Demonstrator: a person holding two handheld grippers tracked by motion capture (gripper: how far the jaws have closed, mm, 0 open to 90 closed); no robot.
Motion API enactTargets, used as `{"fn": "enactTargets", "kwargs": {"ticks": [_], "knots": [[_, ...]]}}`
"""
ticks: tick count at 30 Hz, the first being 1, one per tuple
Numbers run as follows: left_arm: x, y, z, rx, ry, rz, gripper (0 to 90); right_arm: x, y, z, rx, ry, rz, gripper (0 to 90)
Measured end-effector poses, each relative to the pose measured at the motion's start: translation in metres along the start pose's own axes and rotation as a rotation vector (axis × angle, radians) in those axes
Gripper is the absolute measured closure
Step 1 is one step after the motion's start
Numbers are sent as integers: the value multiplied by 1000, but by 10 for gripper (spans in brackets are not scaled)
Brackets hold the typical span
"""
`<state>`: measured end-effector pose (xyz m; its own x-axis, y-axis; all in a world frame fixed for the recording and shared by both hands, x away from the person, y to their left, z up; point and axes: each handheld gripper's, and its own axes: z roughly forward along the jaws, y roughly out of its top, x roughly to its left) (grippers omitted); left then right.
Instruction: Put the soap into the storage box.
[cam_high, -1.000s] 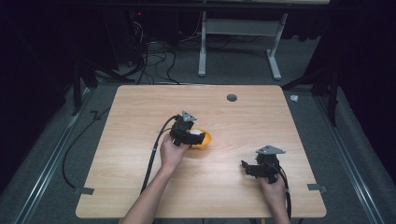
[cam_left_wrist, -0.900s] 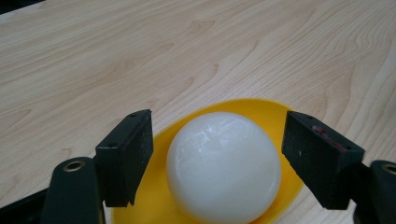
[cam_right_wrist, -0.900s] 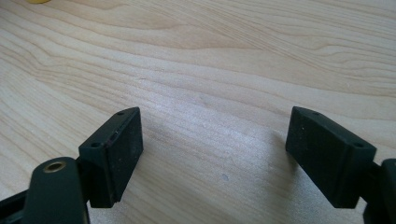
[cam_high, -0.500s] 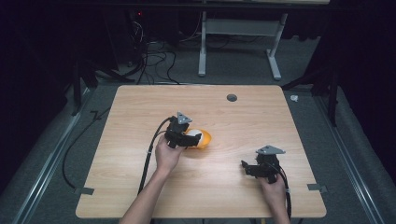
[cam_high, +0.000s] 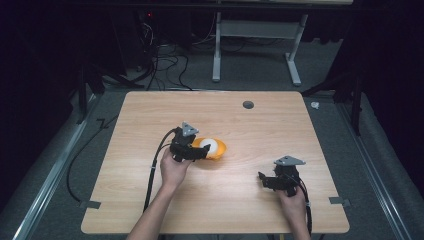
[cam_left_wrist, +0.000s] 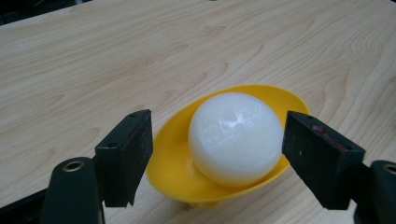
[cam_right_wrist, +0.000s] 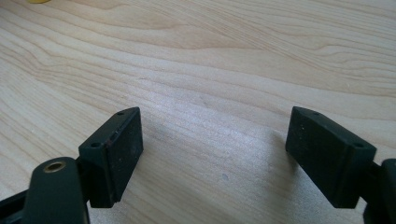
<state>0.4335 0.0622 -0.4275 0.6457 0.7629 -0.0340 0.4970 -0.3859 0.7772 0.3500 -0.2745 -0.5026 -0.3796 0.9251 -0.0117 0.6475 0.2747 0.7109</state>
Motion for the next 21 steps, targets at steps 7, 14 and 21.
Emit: {"fn": "enactTargets", "kwargs": {"ticks": [7, 14, 21], "knots": [[1, -1, -9, -18, 1, -1, 248, 0, 0, 0, 0, 0, 0, 198], [-1, -3, -18, -21, 0, 19, 245, 0, 0, 0, 0, 0, -1, 198], [0, -6, -23, -32, -5, 4, 245, 0, 0, 0, 0, 1, 1, 198]]}}
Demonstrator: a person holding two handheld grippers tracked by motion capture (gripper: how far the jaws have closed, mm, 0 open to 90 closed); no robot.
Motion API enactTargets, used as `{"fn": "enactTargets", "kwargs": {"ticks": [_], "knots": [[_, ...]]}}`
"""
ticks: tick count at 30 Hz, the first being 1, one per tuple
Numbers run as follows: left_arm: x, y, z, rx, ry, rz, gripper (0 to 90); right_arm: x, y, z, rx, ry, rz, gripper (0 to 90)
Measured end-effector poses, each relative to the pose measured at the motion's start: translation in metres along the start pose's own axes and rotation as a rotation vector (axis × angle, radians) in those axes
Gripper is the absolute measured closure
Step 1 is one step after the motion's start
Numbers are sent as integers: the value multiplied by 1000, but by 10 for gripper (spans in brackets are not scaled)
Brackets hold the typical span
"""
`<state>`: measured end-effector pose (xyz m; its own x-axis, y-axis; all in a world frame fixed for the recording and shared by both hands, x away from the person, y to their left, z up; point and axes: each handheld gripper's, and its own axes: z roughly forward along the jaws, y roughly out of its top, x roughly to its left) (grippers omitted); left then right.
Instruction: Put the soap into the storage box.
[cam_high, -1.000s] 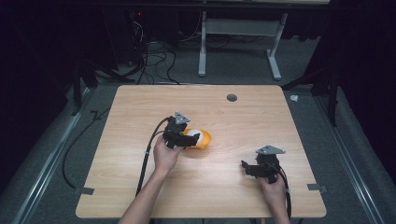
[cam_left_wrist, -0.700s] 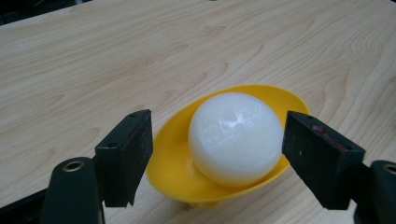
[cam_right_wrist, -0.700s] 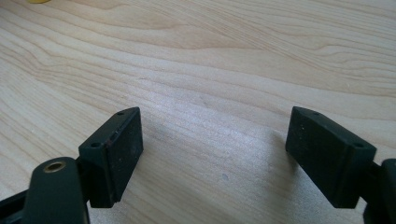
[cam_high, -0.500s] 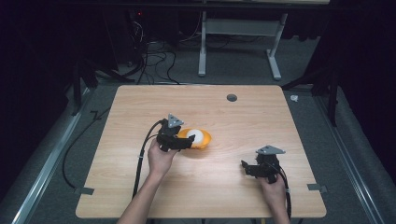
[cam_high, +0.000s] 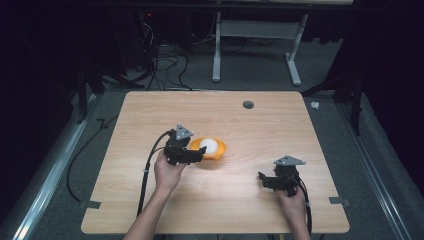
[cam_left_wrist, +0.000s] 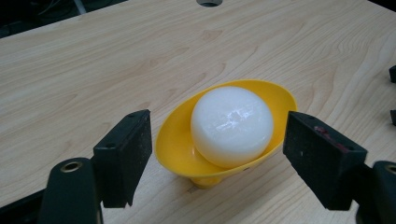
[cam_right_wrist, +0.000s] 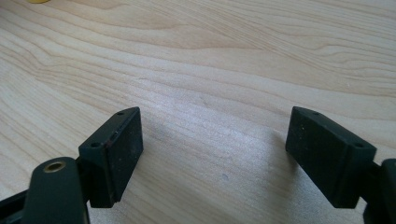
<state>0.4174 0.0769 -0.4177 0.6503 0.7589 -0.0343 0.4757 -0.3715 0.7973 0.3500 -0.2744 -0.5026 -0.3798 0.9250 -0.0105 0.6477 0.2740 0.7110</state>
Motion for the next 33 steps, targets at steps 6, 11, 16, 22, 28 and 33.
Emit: {"fn": "enactTargets", "kwargs": {"ticks": [6, 11, 16, 22, 28, 33], "knots": [[3, -4, -6, -5, 6, -6, 245, 0, 0, 0, 1, 0, -1, 198], [3, -7, -11, -10, 9, -9, 245, 0, 0, 0, 1, 1, 0, 198], [6, -11, -16, -16, 14, -25, 244, 0, 0, 0, 0, 0, -1, 198], [11, -15, -21, -21, 5, -45, 244, 0, 0, 0, 1, 0, -2, 198], [14, -20, -27, -25, 8, -60, 242, 0, 0, 0, 0, -1, -4, 198], [17, -24, -34, -34, 16, -72, 242, 0, 0, 0, 1, -2, -6, 198]]}}
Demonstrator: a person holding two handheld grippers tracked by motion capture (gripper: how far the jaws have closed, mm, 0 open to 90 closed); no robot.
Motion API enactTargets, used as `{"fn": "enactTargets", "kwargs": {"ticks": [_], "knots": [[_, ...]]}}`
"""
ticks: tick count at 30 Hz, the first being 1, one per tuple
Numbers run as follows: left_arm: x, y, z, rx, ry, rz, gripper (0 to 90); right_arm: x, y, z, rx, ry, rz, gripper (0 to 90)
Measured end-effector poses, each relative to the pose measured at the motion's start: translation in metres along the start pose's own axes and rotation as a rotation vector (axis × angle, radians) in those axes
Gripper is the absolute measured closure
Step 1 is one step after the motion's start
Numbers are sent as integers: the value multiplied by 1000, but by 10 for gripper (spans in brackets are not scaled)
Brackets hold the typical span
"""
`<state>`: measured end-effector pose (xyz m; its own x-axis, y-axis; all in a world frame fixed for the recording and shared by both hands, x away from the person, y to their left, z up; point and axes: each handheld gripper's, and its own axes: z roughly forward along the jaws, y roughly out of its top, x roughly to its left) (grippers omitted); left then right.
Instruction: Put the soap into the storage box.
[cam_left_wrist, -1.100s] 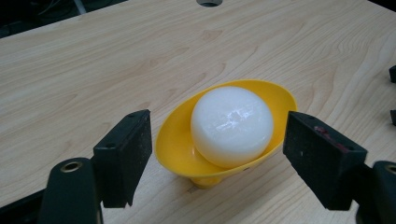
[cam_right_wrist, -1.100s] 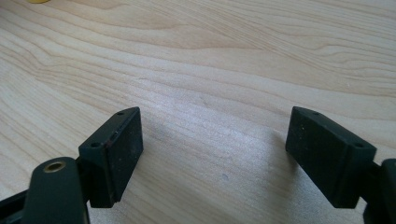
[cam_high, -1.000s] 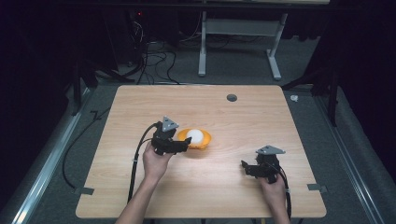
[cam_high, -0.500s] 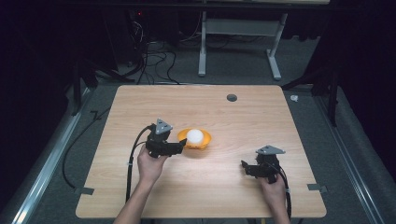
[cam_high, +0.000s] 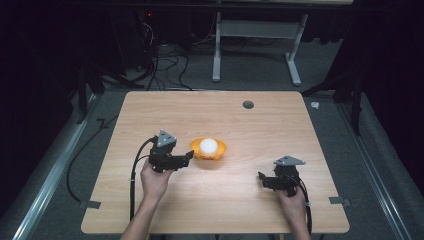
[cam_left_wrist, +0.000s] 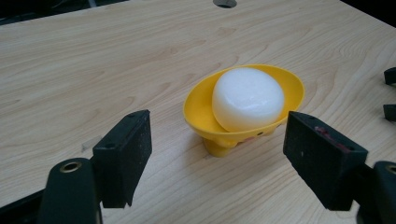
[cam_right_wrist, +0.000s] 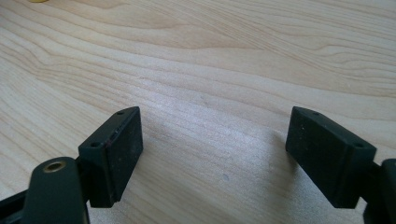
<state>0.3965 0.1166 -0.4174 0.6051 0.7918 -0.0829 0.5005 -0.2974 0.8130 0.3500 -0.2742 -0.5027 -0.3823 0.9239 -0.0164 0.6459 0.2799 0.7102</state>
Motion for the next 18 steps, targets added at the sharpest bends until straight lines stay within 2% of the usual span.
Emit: {"fn": "enactTargets", "kwargs": {"ticks": [18], "knots": [[8, -13, -18, -17, 22, -27, 241, 0, 0, 0, 0, 0, 0, 197]]}}
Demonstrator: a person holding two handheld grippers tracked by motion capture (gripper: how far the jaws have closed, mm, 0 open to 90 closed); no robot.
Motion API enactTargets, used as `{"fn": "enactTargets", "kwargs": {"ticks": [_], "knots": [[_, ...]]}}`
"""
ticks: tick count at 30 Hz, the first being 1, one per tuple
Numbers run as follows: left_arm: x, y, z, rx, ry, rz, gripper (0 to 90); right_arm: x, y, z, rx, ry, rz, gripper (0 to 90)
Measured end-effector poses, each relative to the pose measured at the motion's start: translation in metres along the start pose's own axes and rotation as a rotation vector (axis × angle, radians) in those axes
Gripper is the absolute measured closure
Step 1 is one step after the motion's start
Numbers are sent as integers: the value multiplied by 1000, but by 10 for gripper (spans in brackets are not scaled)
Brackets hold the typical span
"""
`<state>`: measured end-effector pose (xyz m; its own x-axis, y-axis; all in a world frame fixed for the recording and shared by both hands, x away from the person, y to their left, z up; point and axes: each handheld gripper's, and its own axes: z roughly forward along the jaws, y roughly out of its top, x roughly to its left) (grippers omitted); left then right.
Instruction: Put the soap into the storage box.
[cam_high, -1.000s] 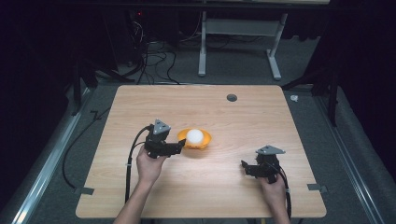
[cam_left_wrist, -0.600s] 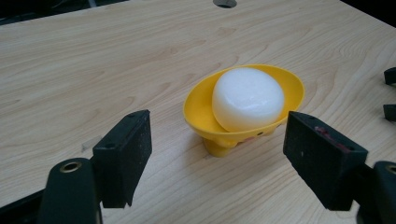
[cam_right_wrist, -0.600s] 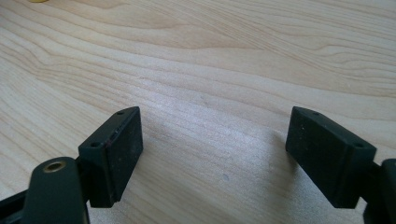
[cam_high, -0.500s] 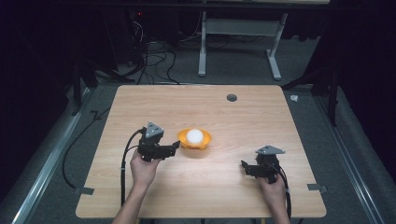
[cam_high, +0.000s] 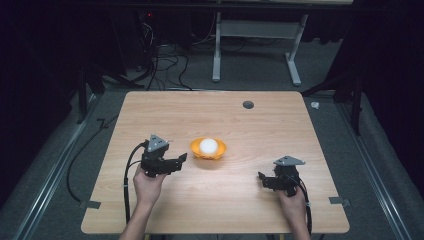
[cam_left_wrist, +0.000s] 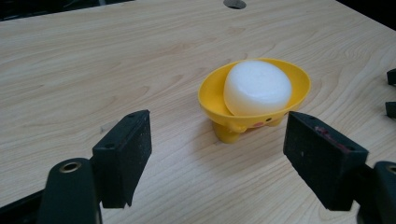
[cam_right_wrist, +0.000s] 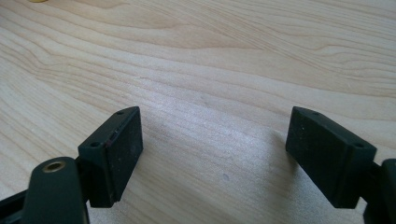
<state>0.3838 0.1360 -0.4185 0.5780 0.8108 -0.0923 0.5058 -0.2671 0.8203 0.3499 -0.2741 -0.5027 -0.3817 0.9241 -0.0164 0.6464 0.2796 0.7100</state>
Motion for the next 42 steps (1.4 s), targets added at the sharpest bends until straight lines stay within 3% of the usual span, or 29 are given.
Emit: {"fn": "enactTargets", "kwargs": {"ticks": [42], "knots": [[22, -33, -19, 9, 38, -80, 234, 0, 0, 0, 1, -1, 5, 197]]}}
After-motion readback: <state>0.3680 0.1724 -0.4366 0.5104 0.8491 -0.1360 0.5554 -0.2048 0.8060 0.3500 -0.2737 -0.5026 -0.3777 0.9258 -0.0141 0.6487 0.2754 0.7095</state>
